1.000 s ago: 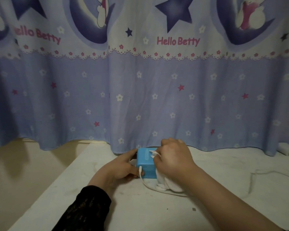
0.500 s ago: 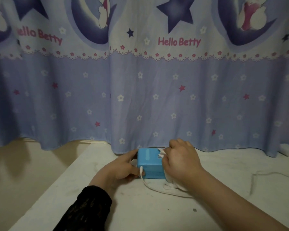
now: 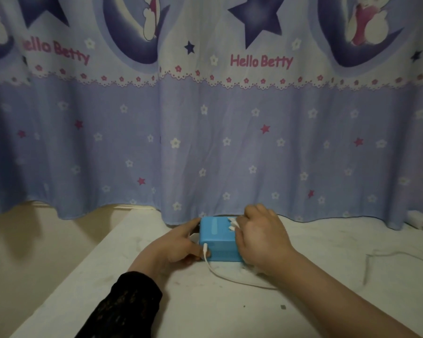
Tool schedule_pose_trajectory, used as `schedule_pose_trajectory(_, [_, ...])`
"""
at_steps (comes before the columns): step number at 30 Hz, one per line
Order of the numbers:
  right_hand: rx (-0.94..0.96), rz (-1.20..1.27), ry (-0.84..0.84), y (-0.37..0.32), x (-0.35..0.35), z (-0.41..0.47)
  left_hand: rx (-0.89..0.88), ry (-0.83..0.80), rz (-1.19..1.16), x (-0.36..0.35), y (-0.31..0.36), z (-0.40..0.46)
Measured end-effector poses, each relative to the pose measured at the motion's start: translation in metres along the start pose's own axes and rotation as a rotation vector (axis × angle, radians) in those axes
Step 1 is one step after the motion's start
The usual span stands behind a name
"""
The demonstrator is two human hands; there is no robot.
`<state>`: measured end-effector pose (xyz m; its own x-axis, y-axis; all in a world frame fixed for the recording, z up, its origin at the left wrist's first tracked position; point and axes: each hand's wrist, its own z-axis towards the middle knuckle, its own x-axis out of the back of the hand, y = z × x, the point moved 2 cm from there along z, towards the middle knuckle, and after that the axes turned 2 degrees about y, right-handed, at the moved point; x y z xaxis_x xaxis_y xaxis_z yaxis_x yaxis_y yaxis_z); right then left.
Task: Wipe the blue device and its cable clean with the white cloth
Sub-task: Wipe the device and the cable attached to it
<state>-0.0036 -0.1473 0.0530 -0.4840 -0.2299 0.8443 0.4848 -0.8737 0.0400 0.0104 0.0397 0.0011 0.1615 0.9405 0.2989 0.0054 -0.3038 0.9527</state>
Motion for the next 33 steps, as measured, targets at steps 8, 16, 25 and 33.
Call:
schedule_pose_trajectory(8, [-0.106, 0.015, -0.036, 0.014, 0.008, 0.003, -0.031, -0.032, -0.092, -0.003, 0.004, -0.003])
schedule_pose_trajectory(16, [0.010, 0.070, -0.037, 0.014, 0.003, 0.005, -0.021, -0.010, -0.091, -0.003, 0.003, -0.003])
schedule_pose_trajectory(25, [0.082, 0.176, -0.034, 0.016, -0.003, 0.005, -0.042, -0.018, -0.083, -0.006, 0.009, -0.009])
schedule_pose_trajectory(33, [-0.285, 0.045, 0.020, 0.035, -0.002, 0.007, -0.033, -0.013, -0.028, -0.008, 0.015, -0.013])
